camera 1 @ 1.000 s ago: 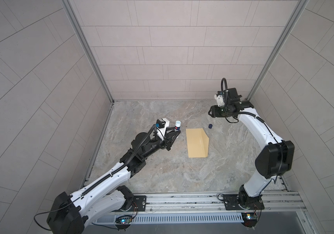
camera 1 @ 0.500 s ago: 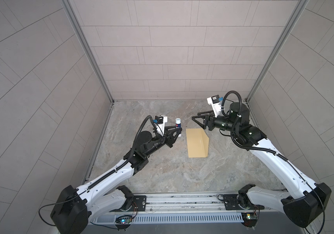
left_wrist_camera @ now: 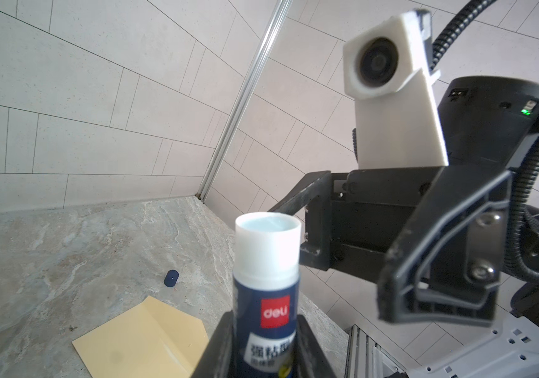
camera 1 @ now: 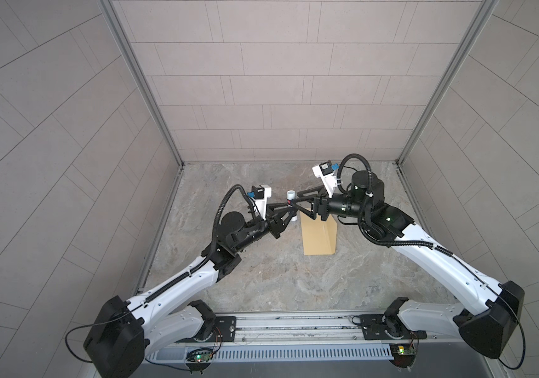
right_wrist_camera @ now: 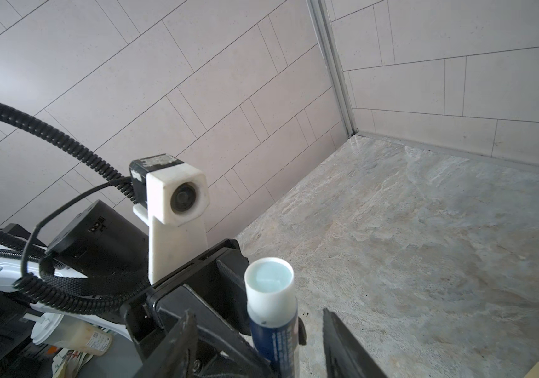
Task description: Place the letter into the envelope and seal it
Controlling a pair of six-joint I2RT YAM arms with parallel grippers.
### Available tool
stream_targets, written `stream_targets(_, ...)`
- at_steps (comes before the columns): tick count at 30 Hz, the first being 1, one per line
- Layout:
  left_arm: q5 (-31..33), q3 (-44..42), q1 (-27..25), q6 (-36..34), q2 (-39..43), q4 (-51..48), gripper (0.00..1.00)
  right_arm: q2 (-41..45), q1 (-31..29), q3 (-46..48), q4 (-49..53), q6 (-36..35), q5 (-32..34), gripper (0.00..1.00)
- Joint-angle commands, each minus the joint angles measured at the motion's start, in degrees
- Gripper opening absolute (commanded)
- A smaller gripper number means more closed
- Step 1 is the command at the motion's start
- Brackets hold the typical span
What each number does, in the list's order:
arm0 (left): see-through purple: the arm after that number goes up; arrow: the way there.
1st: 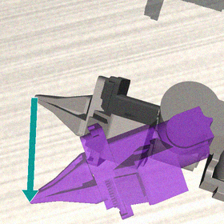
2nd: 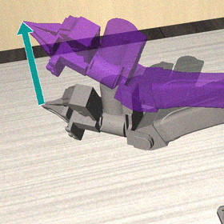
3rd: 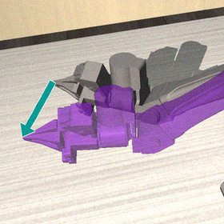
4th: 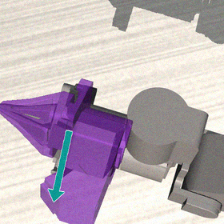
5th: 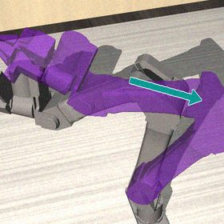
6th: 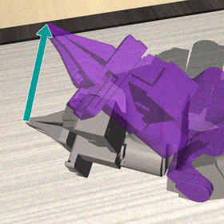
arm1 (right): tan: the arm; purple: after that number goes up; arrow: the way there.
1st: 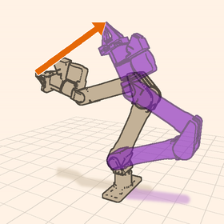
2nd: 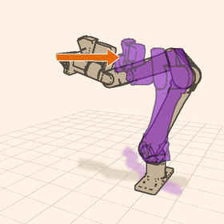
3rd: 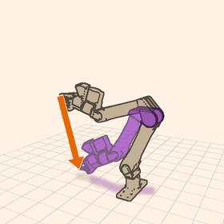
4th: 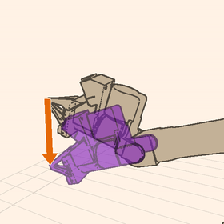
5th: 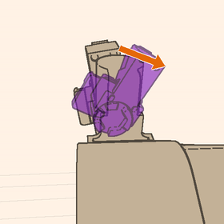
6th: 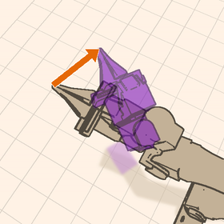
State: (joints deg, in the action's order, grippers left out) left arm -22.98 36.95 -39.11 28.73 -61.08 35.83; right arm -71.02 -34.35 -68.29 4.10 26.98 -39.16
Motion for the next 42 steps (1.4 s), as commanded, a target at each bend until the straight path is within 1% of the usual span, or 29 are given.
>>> stream_targets(1,-1.26,1.68,0.02,0.27,0.17,3.7,0.0,-0.68,-1.07,-2.01,-0.64,-0.44,0.43,0.53)
stream_targets(10,-1.9,1.58,0.09,0.01,0.03,3.46,0.0,-2.18,-1.83,-2.86,0.13,-1.37,0.9,0.27)
stream_targets(16,-2.58,1.69,0.08,-0.08,-0.05,2.56,0.01,-2.14,-1.86,-3.08,1.5,-2.69,1.19,0.15)
stream_targets(19,-3.87,2.09,0.04,-0.51,0.15,0.83,0.12,-1.84,-1.81,-3.23,2.82,-4.3,1.39,0.13)
stream_targets(21,-4.95,2.01,0.07,-1.31,0.42,-0.36,0.22,-1.65,-1.79,-3.48,4.17,-5.99,1.35,0.11)
stream_targets(25,-8.76,1.33,0.36,-3.48,2.07,-2.18,0.48,-0.97,-1.22,-4.21,7.52,-9.87,0.46,0.08)
stream_targets(29,-13.11,-0.01,1.71,-4.81,4.52,-3.58,0.66,-0.46,0.42,-5.09,9.74,-12.43,-2.96,0.08)
stream_targets(31,-16.6,-0.85,3.01,-4.81,5.83,-3.49,0.75,-0.07,1.4,-5.41,10.52,-13.26,-5.13,0.08)
stream_targets(34,-20.95,-1.69,4.34,-5.24,7.33,-3.49,0.81,0.27,1.92,-5.63,11.6,-14.38,-7.59,0.08)
stream_targets(38,-25.43,-1.8,4.61,-5.86,7.83,-3.84,0.83,0.09,1.91,-5.97,11.99,-14.61,-10.94,0.08)
stream_targets(42,-26.02,-2.03,4.65,-5.53,7.1,-3.04,0.83,0.09,1.76,-5.47,10.14,-13.38,-13.57,0.08)
